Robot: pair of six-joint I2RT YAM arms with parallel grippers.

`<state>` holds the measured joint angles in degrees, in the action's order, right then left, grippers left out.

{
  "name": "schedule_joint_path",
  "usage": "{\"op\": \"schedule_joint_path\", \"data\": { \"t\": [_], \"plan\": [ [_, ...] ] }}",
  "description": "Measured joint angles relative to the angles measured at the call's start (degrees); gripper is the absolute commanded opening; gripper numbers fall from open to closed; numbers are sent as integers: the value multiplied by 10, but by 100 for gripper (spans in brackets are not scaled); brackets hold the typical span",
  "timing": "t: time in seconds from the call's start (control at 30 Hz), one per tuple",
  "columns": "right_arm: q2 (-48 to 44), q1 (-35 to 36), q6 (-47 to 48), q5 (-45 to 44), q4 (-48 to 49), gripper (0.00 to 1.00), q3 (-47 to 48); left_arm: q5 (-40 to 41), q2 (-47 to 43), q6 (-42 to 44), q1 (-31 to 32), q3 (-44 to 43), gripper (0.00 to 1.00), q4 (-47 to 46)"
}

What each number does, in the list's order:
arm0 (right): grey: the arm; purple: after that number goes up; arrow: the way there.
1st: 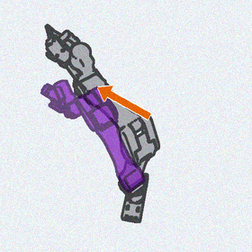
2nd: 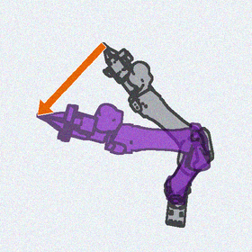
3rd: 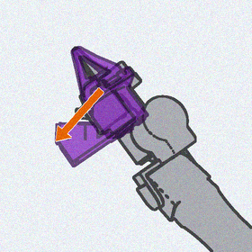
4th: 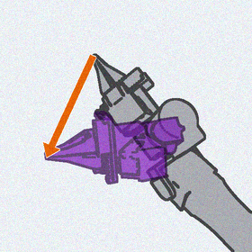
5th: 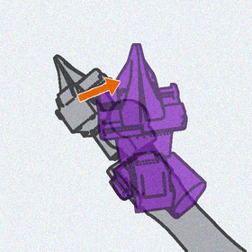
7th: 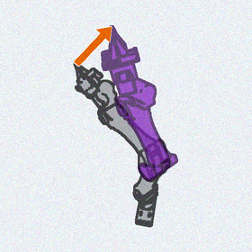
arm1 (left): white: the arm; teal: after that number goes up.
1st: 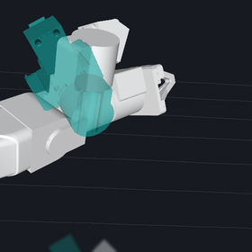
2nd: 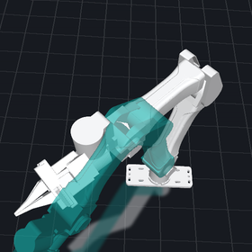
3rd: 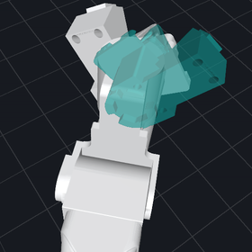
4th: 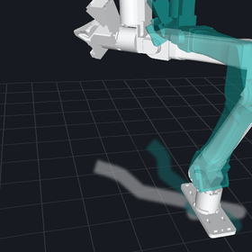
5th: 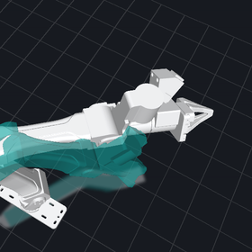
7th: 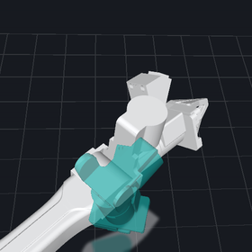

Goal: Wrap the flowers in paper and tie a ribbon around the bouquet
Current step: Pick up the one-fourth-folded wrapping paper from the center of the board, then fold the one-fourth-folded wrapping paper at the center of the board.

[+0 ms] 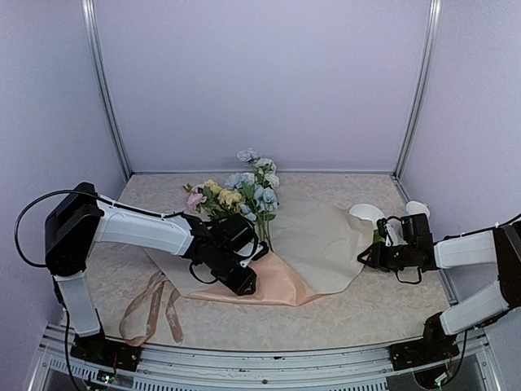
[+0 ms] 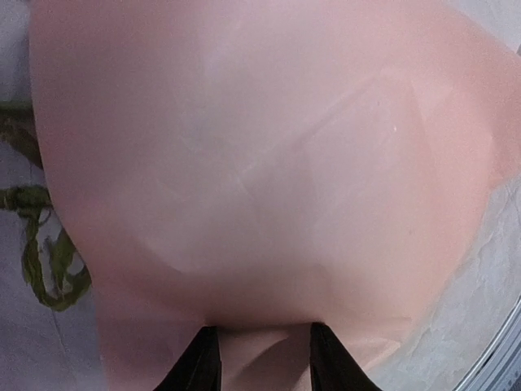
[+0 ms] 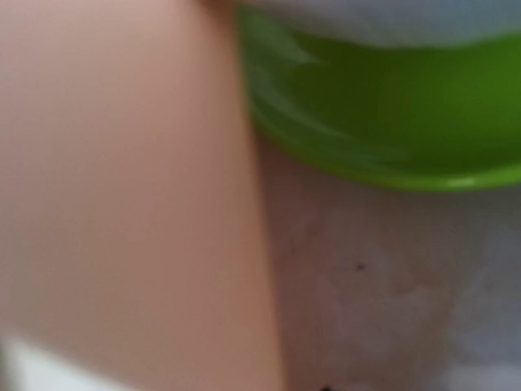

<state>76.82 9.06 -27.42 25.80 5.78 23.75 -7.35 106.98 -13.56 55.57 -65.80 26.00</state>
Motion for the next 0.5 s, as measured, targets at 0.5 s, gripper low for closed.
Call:
{"op": "schedule_joint_path", "data": {
  "t": [0.5],
  "plan": [
    [-74,44,22,49,-67,0,91,-19,43,24,-18,-41,37,-6]
  ]
}}
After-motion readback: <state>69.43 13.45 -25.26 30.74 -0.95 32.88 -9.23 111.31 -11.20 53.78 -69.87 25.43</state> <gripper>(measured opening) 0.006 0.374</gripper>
